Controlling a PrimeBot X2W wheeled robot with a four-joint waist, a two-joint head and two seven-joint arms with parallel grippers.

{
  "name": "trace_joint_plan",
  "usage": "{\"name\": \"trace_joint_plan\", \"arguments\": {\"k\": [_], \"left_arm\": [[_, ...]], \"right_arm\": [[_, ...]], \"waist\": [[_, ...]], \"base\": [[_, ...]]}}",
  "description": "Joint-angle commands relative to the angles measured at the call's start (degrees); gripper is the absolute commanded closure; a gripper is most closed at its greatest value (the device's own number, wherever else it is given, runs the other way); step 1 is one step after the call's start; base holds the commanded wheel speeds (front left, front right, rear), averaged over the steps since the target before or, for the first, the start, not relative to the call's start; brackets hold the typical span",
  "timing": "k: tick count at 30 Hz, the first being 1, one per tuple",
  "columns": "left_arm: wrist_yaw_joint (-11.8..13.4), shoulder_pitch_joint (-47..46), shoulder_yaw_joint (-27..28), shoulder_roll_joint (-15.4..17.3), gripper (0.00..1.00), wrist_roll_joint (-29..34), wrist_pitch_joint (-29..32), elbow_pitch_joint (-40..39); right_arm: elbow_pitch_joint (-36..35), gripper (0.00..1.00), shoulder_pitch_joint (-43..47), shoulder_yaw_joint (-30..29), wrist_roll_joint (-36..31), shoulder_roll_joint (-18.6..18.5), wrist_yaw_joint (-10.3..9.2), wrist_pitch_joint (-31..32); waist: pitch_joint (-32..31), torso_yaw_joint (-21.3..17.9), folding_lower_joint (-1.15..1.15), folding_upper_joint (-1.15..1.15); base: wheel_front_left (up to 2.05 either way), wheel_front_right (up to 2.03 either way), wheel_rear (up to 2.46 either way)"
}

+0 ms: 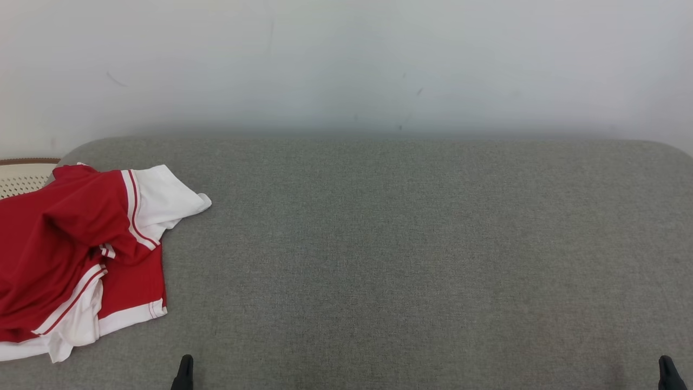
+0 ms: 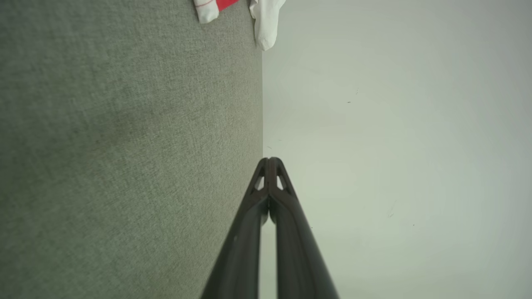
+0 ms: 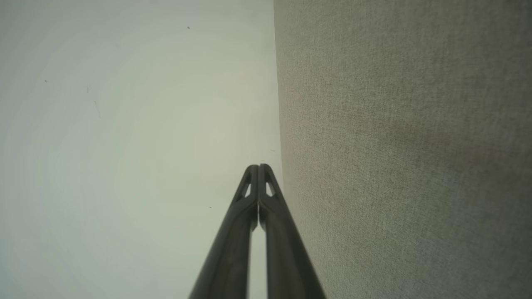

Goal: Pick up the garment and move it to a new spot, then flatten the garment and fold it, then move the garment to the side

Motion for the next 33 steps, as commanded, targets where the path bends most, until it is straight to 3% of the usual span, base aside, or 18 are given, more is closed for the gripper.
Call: {"name": "trace_joint_plan", "arguments": {"k": [1, 33], "left_arm": [[-0.2, 0.2, 0.2, -0.1, 1.00, 0.3, 0.1, 0.1], [-0.2, 0.2, 0.2, -0.1, 1.00, 0.3, 0.1, 0.1]], "right_arm": [[0.1, 1.00, -0.4, -0.1, -0.2, 0.2, 0.03, 0.2], [0.1, 1.00, -0.4, -0.1, -0.3, 0.2, 0.03, 0.2]], "waist": [[0.0, 0.0, 0.00, 0.00], [0.0, 0.0, 0.00, 0.00]], "base": [[0.00, 0.00, 0.00], [0.00, 0.00, 0.00]]}}
